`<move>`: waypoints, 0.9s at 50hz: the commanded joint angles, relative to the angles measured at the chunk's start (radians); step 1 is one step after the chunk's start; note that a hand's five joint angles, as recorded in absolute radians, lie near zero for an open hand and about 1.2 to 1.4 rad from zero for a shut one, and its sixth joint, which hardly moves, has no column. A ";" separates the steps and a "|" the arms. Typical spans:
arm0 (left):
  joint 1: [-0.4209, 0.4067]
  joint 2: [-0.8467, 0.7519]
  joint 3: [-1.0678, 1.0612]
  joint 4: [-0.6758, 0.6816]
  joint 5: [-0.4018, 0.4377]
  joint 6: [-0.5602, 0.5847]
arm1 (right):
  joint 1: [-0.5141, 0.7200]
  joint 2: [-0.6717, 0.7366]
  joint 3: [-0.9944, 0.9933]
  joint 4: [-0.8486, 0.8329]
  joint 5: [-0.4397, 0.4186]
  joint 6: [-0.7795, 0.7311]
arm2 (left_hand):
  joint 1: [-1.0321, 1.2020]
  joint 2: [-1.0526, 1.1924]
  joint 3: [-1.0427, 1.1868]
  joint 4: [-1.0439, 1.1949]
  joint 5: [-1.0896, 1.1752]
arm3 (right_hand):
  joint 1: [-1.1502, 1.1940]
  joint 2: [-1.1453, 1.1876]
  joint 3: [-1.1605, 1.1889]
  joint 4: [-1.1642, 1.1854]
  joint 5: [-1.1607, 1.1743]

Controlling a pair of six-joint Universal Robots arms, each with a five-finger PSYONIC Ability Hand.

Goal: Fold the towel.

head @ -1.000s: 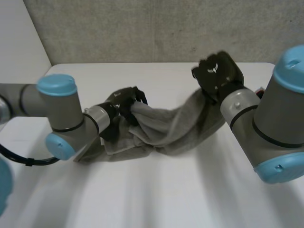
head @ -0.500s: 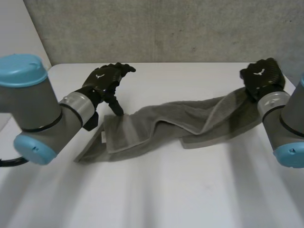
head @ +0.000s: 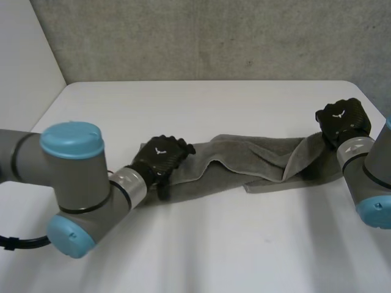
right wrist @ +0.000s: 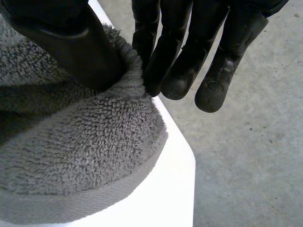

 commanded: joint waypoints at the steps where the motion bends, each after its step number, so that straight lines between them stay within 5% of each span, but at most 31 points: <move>1: -0.008 -0.083 0.067 -0.001 -0.059 0.018 | 0.001 0.006 0.007 0.000 -0.009 0.000 | 0.038 0.039 0.040 0.038 0.111 | 0.036 0.063 0.054 0.060 0.056; 19: 0.001 -0.255 0.241 -0.007 -0.070 0.023 | 0.001 0.009 0.015 -0.002 -0.024 0.000 | 0.164 0.166 0.166 0.165 0.238 | 0.036 0.063 0.054 0.060 0.056; 45: 0.009 -0.296 0.354 0.005 -0.070 0.025 | 0.002 0.024 0.016 -0.002 -0.027 -0.002 | 0.463 0.465 0.465 0.464 0.537 | 0.036 0.063 0.054 0.060 0.056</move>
